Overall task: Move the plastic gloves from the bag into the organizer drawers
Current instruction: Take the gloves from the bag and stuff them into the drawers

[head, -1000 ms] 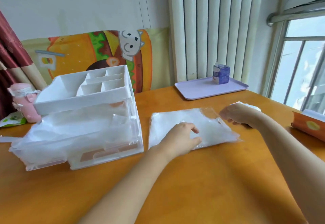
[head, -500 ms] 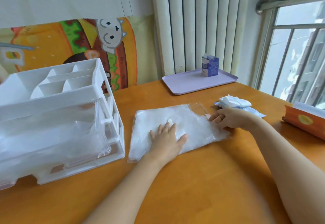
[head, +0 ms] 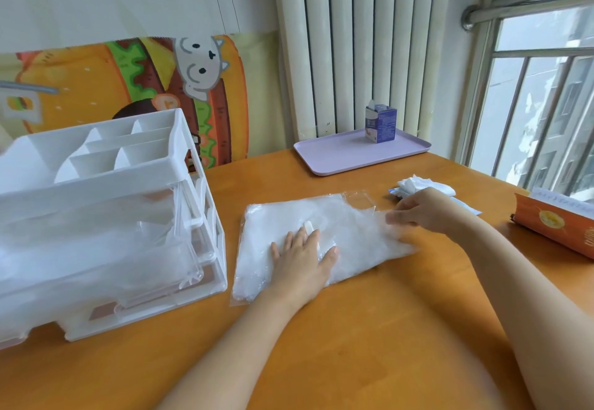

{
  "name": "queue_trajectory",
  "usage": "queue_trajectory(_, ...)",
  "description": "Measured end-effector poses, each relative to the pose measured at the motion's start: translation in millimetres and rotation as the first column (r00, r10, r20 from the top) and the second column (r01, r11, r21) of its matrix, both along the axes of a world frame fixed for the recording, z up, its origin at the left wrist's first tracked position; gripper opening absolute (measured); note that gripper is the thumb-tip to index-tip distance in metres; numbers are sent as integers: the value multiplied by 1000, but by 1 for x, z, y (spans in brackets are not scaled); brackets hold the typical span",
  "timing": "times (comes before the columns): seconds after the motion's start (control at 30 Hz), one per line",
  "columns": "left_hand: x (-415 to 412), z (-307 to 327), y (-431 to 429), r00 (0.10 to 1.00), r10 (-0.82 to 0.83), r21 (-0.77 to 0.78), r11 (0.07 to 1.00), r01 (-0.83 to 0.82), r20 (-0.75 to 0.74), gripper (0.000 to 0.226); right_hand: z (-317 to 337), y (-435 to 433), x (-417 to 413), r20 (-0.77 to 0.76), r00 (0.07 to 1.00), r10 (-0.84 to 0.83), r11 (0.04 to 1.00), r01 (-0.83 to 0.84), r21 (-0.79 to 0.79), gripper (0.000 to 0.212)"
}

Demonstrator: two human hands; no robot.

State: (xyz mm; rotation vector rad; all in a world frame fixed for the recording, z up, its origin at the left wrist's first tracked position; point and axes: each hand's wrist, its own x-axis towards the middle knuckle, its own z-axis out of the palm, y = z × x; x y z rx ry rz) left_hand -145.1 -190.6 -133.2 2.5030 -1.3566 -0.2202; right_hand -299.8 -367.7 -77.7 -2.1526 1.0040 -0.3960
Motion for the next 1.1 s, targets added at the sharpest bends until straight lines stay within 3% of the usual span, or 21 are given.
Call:
queue_trajectory(0.13,-1,1,0,1000,7,-10,1000,-7,5,61,2,2,3,266,955,-134,991,134,21,17)
queue_trajectory(0.2,0,1,0,1000,17,-6,1000,-17,1,61,6,3,3,473,859,-197,980,159,121,19)
queue_trajectory(0.23,0,0,0,1000,21,0,1000,-21,-3,61,11,4,1,601,766,-229,966,101,239,18)
queue_trajectory(0.3,0,-1,1,1000,29,2,1000,-29,8,61,20,2,-2,793,542,-277,886,-176,429,19)
queue_trajectory(0.37,0,0,0,1000,17,-108,994,-17,2,59,28,0,-5,873,397,-283,774,-443,453,22)
queue_trajectory(0.43,0,9,-2,960,-51,-346,937,-50,-274,57,32,7,-5,903,341,-261,688,-590,422,23)
queue_trajectory(0.47,-3,16,-3,851,-148,-447,888,-110,-503,62,33,11,-5,914,320,-250,650,-645,403,23)
queue_trajectory(0.53,-12,30,-3,481,-343,-497,834,-239,-807,89,33,19,-5,927,299,-226,558,-740,375,19)
queue_trajectory(0.6,-22,36,-5,179,-396,-432,859,-276,-901,120,33,31,-3,936,309,-171,472,-808,353,25)
queue_trajectory(0.63,-26,38,-6,77,-405,-411,872,-265,-911,132,33,34,-3,948,279,-156,541,-779,318,37)
queue_trajectory(0.67,-31,40,-5,2,-419,-406,878,-254,-908,142,36,39,-7,955,243,-169,604,-741,295,48)
queue_trajectory(0.73,-40,45,-1,-112,-458,-419,870,-260,-882,147,31,46,-10,957,215,-197,570,-769,290,52)
queue_trajectory(0.83,-51,50,7,-255,-542,-483,836,-260,-801,112,15,53,-12,932,283,-225,443,-823,357,30)
queue_trajectory(0.9,-61,56,14,-252,-616,-550,784,-288,-746,67,9,61,-24,918,333,-217,383,-836,394,31)
queue_trajectory(0.93,-63,58,16,-218,-649,-572,753,-327,-729,52,10,66,-34,917,345,-202,427,-812,399,37)
queue_trajectory(1.0,-65,66,26,-150,-640,-518,719,-463,-754,42,8,73,-45,923,341,-178,476,-791,384,39)
queue_trajectory(1.03,-65,71,33,-87,-626,-494,686,-534,-775,33,6,76,-50,918,361,-162,467,-792,394,40)
queue_trajectory(1.1,-64,82,48,182,-599,-590,607,-532,-780,8,1,79,-55,922,378,-88,455,-808,375,44)
